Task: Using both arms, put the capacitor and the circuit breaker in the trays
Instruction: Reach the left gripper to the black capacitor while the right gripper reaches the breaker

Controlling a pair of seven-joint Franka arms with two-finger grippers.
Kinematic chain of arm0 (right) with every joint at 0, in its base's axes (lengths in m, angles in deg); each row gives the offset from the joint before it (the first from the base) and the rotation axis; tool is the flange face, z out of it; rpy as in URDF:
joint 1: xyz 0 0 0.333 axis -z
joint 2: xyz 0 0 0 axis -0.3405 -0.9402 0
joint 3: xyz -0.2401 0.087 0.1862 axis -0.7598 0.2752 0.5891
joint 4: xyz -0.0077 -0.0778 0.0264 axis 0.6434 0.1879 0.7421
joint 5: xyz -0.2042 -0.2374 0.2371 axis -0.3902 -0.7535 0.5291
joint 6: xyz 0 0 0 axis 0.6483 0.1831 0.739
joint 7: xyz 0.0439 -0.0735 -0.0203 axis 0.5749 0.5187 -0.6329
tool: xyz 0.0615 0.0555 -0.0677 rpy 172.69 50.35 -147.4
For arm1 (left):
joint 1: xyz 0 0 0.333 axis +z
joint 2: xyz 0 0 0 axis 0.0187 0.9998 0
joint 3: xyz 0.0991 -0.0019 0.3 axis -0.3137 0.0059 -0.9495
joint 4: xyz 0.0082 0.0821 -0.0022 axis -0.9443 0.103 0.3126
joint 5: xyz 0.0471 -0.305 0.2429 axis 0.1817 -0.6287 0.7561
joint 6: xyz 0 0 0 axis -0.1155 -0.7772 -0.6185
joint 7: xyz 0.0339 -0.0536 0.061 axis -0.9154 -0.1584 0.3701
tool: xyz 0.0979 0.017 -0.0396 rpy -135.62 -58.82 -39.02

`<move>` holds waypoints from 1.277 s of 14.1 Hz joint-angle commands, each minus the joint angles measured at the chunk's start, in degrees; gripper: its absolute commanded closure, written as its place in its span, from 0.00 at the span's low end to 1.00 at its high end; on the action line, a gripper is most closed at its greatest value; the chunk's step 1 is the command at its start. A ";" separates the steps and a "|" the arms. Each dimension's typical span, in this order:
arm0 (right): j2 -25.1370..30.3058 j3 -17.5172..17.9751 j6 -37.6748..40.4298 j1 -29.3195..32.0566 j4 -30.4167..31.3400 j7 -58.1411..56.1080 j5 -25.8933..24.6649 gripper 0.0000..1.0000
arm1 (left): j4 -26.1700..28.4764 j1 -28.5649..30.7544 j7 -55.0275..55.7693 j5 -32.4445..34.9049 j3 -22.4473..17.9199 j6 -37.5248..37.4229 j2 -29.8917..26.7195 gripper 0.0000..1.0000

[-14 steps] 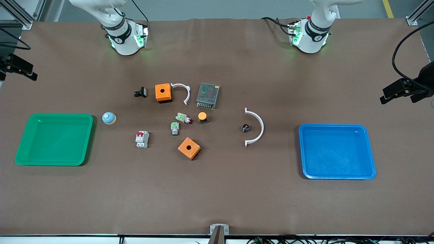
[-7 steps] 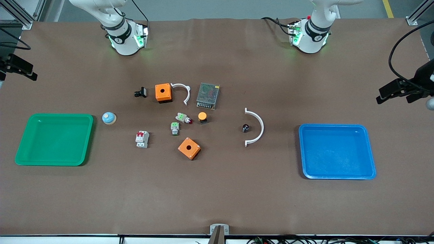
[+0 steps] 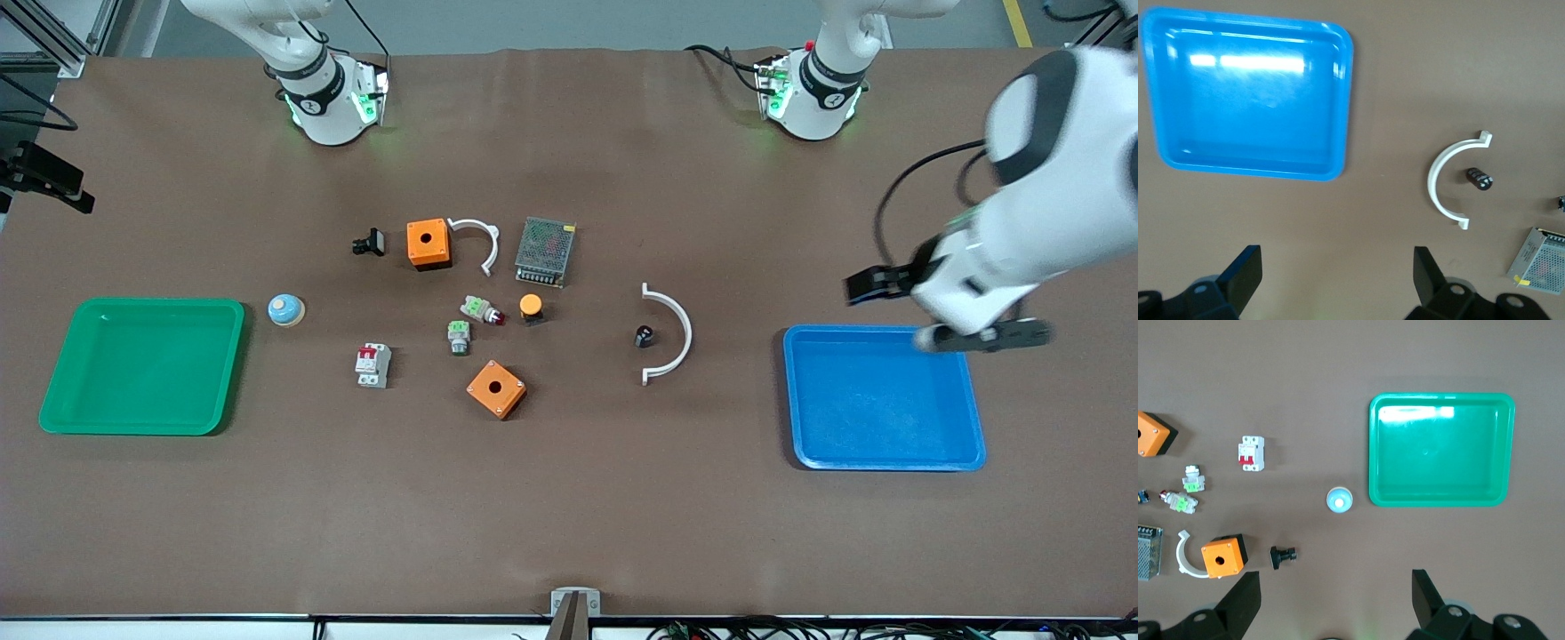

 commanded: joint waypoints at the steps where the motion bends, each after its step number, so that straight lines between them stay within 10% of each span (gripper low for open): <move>1: -2.26 0.36 -1.15 0.68 -1.72 -0.13 -0.40 0.00 | -1.13 -4.32 5.23 -0.71 -0.34 2.98 5.62 0.00; 8: -13.85 0.36 -5.44 0.77 -1.81 -0.22 -1.10 0.00 | 0.45 -14.79 21.77 -0.71 -0.08 20.46 14.52 0.00; 18: -15.36 0.71 -25.20 -10.30 12.06 16.04 6.01 0.00 | 16.17 -20.77 29.43 0.16 0.72 43.77 16.19 0.00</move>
